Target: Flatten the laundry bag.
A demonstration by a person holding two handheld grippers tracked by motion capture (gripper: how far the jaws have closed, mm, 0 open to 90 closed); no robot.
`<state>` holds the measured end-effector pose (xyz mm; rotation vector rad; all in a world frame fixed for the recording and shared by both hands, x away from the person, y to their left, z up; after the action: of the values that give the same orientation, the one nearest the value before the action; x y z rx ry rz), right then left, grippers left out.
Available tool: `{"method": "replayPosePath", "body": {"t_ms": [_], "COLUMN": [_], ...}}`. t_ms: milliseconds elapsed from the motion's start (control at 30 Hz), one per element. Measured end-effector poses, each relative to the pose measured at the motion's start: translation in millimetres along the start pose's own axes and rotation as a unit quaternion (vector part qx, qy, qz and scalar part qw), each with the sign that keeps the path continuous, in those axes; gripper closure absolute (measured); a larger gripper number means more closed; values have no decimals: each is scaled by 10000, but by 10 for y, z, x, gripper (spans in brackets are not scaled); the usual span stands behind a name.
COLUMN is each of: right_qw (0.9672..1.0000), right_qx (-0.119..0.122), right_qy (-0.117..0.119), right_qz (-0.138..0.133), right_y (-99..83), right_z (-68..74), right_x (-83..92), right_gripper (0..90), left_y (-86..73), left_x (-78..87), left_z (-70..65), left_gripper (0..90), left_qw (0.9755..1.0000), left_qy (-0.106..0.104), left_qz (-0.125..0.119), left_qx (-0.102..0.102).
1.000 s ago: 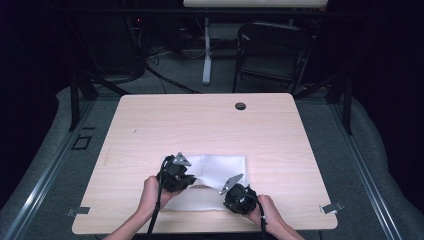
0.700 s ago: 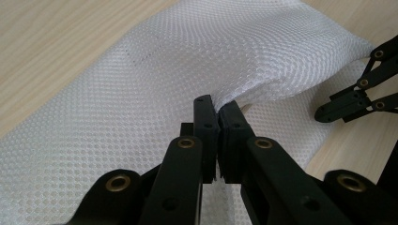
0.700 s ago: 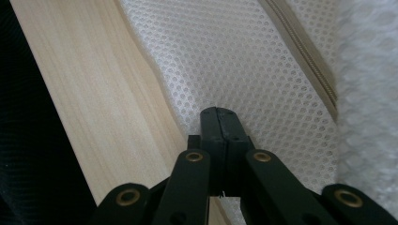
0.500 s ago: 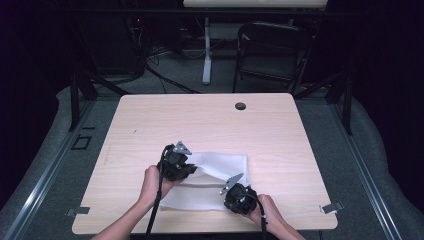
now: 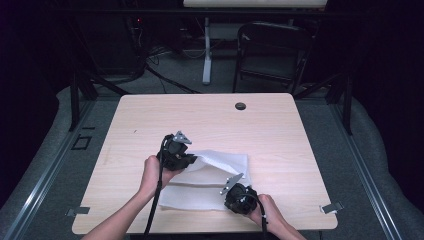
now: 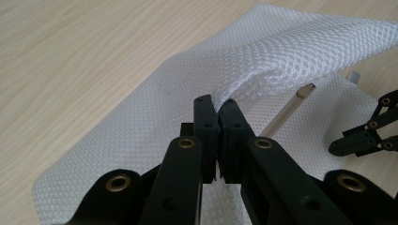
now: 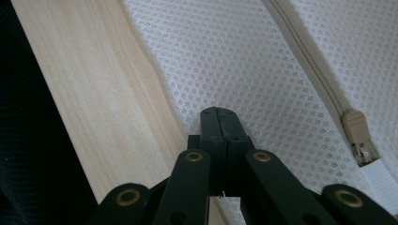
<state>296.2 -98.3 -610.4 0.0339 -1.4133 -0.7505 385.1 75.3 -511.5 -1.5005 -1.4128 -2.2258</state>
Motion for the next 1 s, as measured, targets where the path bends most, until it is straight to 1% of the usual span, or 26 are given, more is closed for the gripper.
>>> {"method": "replayPosePath", "body": {"t_ms": [67, 100, 167, 200, 367, 400, 500, 667, 867, 1000], "right_qw": [10000, 10000, 10000, 10000, 10000, 10000, 9999, 9999, 9999, 9998], "right_qx": [-6, 0, 5, 7, 34, 2, 16, -20, -24, -11], "right_qy": [9, 7, 10, 14, 10, 50, 76, 87, 111, 135], "right_qz": [-5, 7, 21, 28, 54, 58, 92, 87, 116, 127], "right_y": [0, -2, -4, -6, -12, -17, -24, -34, -47, -50], "right_z": [3, 2, 1, 1, -5, -5, -13, -14, -20, -18], "right_x": [-1, 1, 4, 5, 13, 14, 22, 27, 38, 41], "right_gripper": [900, 900, 900, 900, 900, 900, 900, 900, 900, 900], "left_y": [20, 38, 66, 81, 142, 169, 194, 268, 368, 428], "left_x": [0, -1, 3, 3, 2, 4, 1, -11, -40, -88], "left_z": [14, 22, 51, 62, 127, 156, 187, 247, 305, 353], "left_gripper": [880, 881, 880, 880, 880, 881, 880, 881, 881, 881], "left_qw": [10000, 10000, 10000, 9999, 9999, 9998, 9998, 9996, 9993, 9992], "left_qy": [12, 22, 65, 92, 134, 175, 180, 250, 308, 360], "left_qz": [4, -16, -21, -23, -52, -56, -58, -83, -106, -69], "left_qx": [-2, 36, 10, 43, 82, 91, 88, 121, 158, 176]}}
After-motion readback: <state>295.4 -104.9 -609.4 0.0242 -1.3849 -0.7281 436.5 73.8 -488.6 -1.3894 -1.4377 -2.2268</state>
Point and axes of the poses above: each handheld gripper's, and its own axes: x roughly backward along the jaws, y roughly out of its top, z roughly to its left, the point moved 6 cm from there along -x, roughly forward along the jaws, and after that the axes turned 11 degrees about y, right-handed, at the moved point
